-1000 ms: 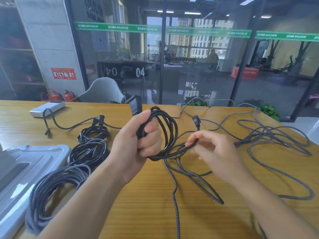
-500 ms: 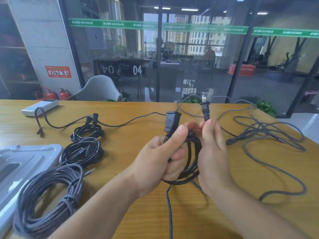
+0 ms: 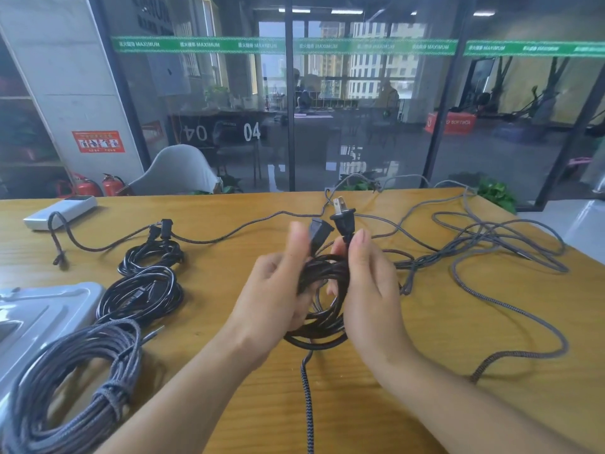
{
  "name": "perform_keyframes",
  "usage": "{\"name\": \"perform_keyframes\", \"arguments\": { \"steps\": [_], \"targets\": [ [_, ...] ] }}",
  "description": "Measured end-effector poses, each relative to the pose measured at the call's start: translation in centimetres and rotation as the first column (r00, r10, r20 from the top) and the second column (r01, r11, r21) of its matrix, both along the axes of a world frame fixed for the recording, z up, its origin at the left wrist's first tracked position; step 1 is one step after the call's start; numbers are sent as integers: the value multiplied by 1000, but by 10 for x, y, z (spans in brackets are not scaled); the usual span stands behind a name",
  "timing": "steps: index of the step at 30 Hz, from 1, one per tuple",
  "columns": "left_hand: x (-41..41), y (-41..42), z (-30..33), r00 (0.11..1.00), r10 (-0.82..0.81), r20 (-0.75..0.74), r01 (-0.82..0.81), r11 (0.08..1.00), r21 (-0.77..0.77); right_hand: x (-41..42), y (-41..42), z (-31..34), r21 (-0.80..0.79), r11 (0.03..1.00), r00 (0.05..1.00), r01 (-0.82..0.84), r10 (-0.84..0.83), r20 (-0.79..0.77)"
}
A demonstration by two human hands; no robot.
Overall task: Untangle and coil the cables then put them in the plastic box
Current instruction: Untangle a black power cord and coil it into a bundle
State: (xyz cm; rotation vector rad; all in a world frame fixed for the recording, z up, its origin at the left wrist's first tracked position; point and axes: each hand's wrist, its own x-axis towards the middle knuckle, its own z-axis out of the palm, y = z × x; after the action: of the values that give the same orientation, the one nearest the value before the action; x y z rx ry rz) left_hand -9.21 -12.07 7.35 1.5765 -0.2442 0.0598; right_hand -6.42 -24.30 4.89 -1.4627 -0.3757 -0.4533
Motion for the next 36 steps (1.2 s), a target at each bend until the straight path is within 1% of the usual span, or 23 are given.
{"name": "perform_keyframes", "arguments": {
  "steps": [2, 5, 7, 9, 11, 13, 16, 19, 21, 24, 27, 29, 32, 34, 36],
  "targets": [
    [-1, -1, 0, 997, 60, 39, -58, 997, -51, 1, 2, 0, 14, 1000, 999, 6, -7, 42],
    [-1, -6, -3, 981, 147, 124, -137, 986, -91, 4, 2, 0, 59, 998, 999, 7, -9, 40],
    [-1, -10, -4, 972, 163, 169, -151, 985, -83, 6, 1, -2, 48, 999, 997, 27, -30, 73],
    [0, -10, -4, 966, 165, 200, -156, 986, -61, 5, 1, -4, 41, 999, 993, 4, -9, 116],
    [0, -10, -5, 955, 168, 245, -168, 986, -19, 2, 0, -3, 42, 999, 992, -26, 21, 127],
    [-1, -12, -5, 946, 163, 280, -167, 986, -9, 0, -2, 1, 40, 999, 989, -28, 21, 148],
    [-3, -17, -4, 942, 166, 291, -154, 986, -62, -2, -5, 10, -9, 1000, 978, -6, 7, 207],
    [-5, -22, -4, 943, 179, 282, -147, 981, -128, -3, -6, 15, -58, 998, 972, 6, 8, 234],
    [-6, -25, -5, 932, 211, 294, -174, 974, -148, -3, -6, 16, -91, 996, 970, 27, -4, 242],
    [-7, -28, -8, 915, 255, 312, -225, 966, -128, -1, -9, 17, -89, 994, 976, 59, -39, 214],
    [-8, -31, -13, 888, 266, 375, -248, 964, -96, 1, -11, 18, -35, 996, 985, 82, -75, 156],
    [-6, -31, -14, 864, 291, 411, -287, 955, -73, 2, -10, 17, -36, 997, 990, 65, -60, 131],
    [-2, -26, -11, 879, 308, 365, -298, 951, -84, 5, -7, 10, -58, 998, 996, -9, 14, 93],
    [0, -19, -8, 895, 311, 321, -293, 951, -104, 9, -8, 7, -39, 998, 997, -54, 56, 46],
    [3, -11, -4, 904, 342, 257, -313, 938, -149, 15, -13, 8, -58, 997, 998, -48, 50, 34]
  ]
}}
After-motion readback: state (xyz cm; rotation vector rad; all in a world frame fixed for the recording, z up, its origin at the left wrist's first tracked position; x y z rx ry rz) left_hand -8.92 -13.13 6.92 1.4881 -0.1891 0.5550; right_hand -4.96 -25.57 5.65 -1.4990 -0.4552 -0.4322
